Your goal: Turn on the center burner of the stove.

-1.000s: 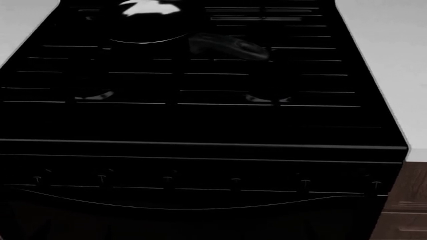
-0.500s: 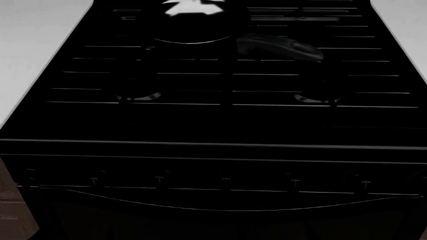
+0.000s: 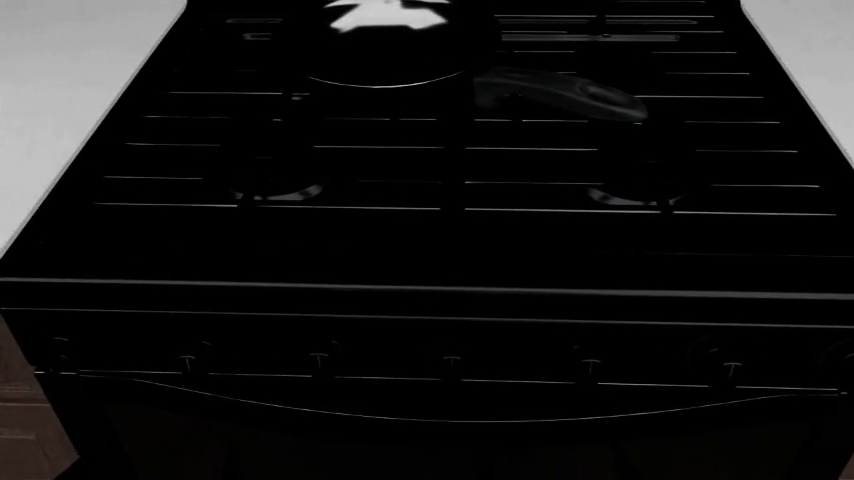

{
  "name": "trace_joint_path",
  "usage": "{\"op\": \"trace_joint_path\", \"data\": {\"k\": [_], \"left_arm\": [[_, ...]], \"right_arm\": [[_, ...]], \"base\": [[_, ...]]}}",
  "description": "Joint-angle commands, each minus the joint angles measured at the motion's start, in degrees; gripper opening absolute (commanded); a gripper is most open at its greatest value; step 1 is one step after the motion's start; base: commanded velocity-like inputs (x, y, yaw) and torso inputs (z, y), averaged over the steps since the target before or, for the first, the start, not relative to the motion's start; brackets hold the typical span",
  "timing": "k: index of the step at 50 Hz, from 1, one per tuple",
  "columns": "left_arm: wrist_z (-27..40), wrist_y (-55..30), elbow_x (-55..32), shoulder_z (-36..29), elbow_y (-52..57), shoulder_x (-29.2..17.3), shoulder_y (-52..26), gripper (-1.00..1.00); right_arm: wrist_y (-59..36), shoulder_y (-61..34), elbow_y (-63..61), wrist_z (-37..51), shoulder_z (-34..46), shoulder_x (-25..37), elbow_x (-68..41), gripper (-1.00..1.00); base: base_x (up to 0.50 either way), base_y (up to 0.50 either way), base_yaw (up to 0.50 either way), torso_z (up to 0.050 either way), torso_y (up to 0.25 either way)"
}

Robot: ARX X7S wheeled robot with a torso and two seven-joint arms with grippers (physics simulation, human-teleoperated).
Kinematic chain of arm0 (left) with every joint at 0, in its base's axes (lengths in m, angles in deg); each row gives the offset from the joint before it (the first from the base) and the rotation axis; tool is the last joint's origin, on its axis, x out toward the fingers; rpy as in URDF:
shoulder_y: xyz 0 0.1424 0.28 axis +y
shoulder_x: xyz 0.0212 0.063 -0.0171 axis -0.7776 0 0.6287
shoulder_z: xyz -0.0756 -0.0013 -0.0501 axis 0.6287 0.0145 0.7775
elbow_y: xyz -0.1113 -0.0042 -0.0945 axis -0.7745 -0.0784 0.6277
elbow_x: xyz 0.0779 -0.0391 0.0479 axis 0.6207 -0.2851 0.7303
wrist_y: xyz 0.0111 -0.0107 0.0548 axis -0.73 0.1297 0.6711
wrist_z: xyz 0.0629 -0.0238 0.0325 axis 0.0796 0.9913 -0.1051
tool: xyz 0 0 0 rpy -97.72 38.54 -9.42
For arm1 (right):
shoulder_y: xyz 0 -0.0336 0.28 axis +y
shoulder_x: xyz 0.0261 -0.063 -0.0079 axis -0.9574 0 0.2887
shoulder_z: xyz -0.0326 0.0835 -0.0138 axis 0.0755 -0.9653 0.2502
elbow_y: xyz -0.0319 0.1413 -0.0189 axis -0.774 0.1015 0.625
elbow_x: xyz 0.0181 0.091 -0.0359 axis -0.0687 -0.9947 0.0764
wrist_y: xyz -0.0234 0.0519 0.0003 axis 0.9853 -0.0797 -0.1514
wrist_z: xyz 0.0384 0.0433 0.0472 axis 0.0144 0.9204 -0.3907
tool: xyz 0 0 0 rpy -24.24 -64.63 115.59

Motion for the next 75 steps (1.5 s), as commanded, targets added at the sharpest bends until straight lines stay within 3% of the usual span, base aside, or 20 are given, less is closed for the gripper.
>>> {"op": "trace_joint_path", "data": {"k": [1, 29, 41, 42, 56, 75], "left_arm": [[-5.8, 0.8, 6.5, 4.5, -0.2, 4.4, 1.1, 1.00], [-2.9, 1.1, 4.3, 1.8, -0.8, 2.0, 0.6, 1.00], [-2.0, 1.3, 3.7, 0.9, -1.0, 1.2, 0.4, 1.00], [-1.8, 1.0, 3.9, 0.7, -0.9, 1.2, 0.4, 1.00], [-0.7, 0.7, 3.4, -0.3, -0.6, 0.4, 0.1, 1.00], [0.4, 1.1, 2.9, -1.5, -1.3, -0.5, -0.2, 1.00]], "right_arm": [[-0.2, 0.4, -0.1, -7.8, -5.9, -6.6, 5.4, 1.00], [-0.6, -9.8, 7.1, -5.2, -4.0, -4.9, 4.6, 1.00], [2.0, -14.4, 16.1, -3.3, -4.0, -5.1, 3.3, 1.00], [2.9, -16.9, 21.4, -3.0, -5.0, -4.9, 2.7, 1.00], [4.7, -20.7, 27.8, -3.3, -3.8, -3.9, 1.7, 1.00], [14.3, -27.1, 45.1, -3.6, -3.3, -3.6, 0.2, 1.00]], "base": [[0.00, 0.00, 0.00, 0.000, 0.000], [0.00, 0.00, 0.00, 0.000, 0.000], [0.00, 0.00, 0.00, 0.000, 0.000], [0.00, 0.00, 0.00, 0.000, 0.000], [0.00, 0.00, 0.00, 0.000, 0.000], [0.00, 0.00, 0.00, 0.000, 0.000]]}}
